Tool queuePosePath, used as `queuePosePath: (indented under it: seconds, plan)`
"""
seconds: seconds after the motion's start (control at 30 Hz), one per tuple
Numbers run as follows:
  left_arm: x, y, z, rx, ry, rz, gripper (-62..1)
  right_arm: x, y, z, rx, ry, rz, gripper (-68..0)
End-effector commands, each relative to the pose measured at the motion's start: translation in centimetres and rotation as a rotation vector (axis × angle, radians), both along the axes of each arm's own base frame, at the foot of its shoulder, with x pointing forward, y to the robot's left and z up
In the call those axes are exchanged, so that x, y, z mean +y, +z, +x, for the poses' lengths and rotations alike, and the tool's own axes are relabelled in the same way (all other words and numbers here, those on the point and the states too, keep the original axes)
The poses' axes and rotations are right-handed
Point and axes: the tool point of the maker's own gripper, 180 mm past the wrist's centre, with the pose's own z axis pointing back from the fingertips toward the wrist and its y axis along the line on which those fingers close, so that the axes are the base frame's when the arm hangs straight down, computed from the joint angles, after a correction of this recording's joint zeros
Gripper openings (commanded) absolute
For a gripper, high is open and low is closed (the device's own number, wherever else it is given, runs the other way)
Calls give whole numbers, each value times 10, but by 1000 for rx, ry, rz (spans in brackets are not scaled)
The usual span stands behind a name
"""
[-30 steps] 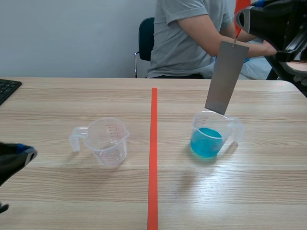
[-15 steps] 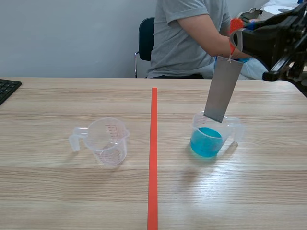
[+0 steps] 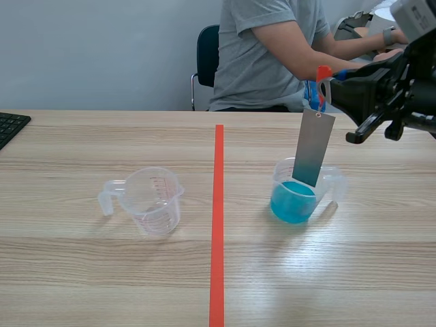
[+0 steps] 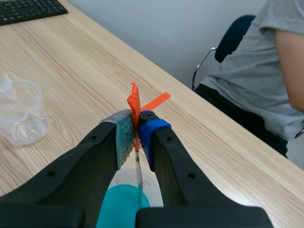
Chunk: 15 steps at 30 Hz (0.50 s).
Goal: Do the redox reaction experiment.
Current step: 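Lower the plate into the blue solution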
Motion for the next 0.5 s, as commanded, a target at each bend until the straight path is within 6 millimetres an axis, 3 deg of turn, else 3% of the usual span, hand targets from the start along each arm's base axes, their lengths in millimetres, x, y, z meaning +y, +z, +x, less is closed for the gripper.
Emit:
queuePosePath:
  seconds: [0.0,0.3,0.47]
  plan:
    - [-3,4,5,-22,4,-10,-573,3,9,5,-37,16,13,-658]
    - [-3,3,5,-21,4,-10,-573,6,-27,13,12,21,-21,-658]
    - [-3,3,5,-21,4,-10,-573,7,-34,13,22,22,-37,-658]
